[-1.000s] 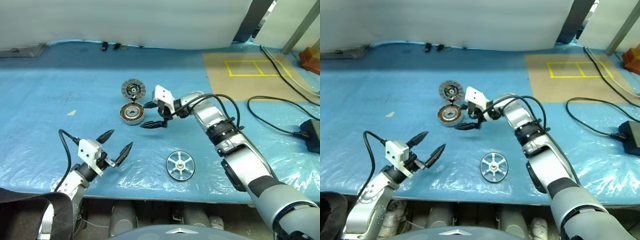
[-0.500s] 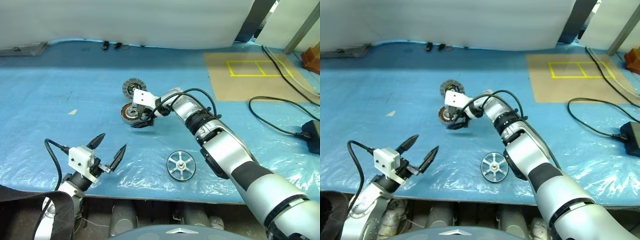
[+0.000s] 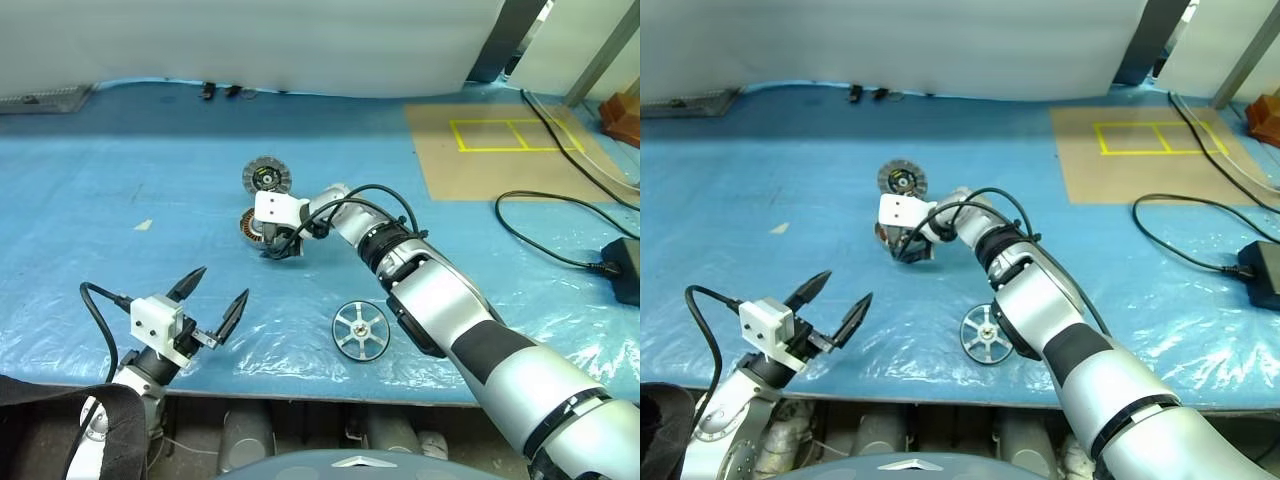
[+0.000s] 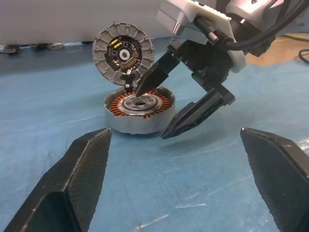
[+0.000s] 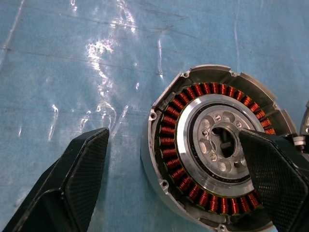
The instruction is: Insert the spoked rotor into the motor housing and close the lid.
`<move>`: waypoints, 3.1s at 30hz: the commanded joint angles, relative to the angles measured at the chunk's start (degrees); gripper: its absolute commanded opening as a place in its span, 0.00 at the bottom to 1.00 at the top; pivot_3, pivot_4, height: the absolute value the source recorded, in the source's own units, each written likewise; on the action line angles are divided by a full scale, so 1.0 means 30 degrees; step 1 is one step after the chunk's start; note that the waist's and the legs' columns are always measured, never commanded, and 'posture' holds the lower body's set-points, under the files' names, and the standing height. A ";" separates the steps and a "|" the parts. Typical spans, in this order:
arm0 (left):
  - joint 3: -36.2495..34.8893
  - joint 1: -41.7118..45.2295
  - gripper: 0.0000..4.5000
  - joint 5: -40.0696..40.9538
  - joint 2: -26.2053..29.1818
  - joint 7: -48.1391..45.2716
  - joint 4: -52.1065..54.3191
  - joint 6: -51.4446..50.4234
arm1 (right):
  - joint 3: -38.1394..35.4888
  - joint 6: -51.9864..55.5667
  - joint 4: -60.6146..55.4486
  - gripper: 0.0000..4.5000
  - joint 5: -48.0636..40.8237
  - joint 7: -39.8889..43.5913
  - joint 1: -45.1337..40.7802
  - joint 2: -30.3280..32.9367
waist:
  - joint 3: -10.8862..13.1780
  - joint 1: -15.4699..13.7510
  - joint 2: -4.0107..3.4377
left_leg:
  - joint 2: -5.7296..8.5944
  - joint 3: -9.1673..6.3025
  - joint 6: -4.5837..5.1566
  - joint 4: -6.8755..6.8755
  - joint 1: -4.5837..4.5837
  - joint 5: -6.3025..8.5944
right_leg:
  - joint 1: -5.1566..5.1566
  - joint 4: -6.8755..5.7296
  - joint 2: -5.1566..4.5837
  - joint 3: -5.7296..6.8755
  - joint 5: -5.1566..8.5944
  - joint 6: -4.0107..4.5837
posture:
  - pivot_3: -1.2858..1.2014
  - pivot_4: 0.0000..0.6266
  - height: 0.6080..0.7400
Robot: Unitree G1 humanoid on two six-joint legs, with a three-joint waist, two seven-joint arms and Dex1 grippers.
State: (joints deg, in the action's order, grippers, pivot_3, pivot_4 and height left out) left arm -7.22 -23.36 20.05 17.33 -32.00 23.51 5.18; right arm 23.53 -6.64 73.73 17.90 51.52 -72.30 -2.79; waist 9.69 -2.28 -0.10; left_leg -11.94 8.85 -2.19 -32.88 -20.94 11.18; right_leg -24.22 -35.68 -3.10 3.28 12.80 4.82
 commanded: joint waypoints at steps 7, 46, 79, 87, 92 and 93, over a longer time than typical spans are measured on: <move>-0.0251 0.0013 1.00 0.0189 0.0105 -0.0051 0.0250 0.0390 | 0.0680 0.1477 0.0745 1.00 0.1555 0.1175 -0.0461 -0.0780 | 0.0008 0.0001 -0.0019 | -0.0001 0.0005 0.0000 -0.0001 0.0017 0.0000 | 0.0003 -0.0012 0.0000 -0.0006 0.0000 0.0000 | 0.52 0.24 1.00; -0.3035 -0.4251 1.00 0.2264 0.3054 -0.2400 0.2708 -0.0936 | 0.3314 0.4421 -1.0444 0.43 0.1812 1.0148 0.4876 0.1814 | -0.0001 -0.0021 -0.0056 | 0.0002 0.0116 -0.0008 0.0155 0.0484 0.0014 | 0.0320 0.0038 0.0000 -0.0147 0.0104 -0.0130 | 0.52 0.24 1.00; -0.5896 -0.7094 1.00 0.4824 0.0877 -0.2770 0.2102 -0.1026 | -0.2836 0.5771 -2.0031 0.99 -0.6306 0.4419 0.9672 0.4459 | 0.0063 0.0012 0.0123 | 0.0002 0.0217 -0.0019 0.0215 0.0295 0.0016 | 0.0097 0.0089 0.0019 -0.0150 0.0102 -0.0087 | 0.52 0.24 1.00; -0.6261 -0.6308 1.00 0.2889 -0.0196 -0.2286 -0.1083 0.1333 | -0.2439 0.4915 -2.0531 0.99 -0.6318 0.2785 1.0975 0.4551 | 0.0069 -0.0006 0.0153 | 0.0007 0.0217 -0.0019 0.0221 0.0294 0.0017 | 0.0102 0.0111 0.0024 -0.0158 0.0115 -0.0123 | 0.52 0.24 1.00; -0.5752 -0.5743 1.00 0.2084 -0.0375 -0.2403 -0.2174 0.2154 | -0.2339 0.4761 -2.0376 0.99 -0.6348 0.2445 1.0939 0.4711 | 0.0060 -0.0013 0.0213 | 0.0008 0.0215 -0.0019 0.0217 0.0315 0.0017 | 0.0127 0.0108 0.0021 -0.0158 0.0110 -0.0118 | 0.52 0.24 1.00; -0.5401 -0.5591 1.00 0.1824 -0.0322 -0.2516 -0.2349 0.2178 | -0.2381 0.4830 -2.0340 0.99 -0.6410 0.2414 1.0897 0.4746 | 0.0058 -0.0015 0.0220 | 0.0009 0.0216 -0.0019 0.0217 0.0314 0.0017 | 0.0128 0.0110 0.0020 -0.0159 0.0105 -0.0111 | 0.52 0.24 1.00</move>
State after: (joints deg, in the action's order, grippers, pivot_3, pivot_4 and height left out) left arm -24.26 -40.34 26.53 16.00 -38.84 16.30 10.15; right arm 16.53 8.71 14.73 -0.08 59.13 -39.21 11.58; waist 9.86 -2.33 0.56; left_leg -11.91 9.50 -2.25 -32.23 -19.99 11.23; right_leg -23.83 -35.35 -3.04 2.80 13.08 4.54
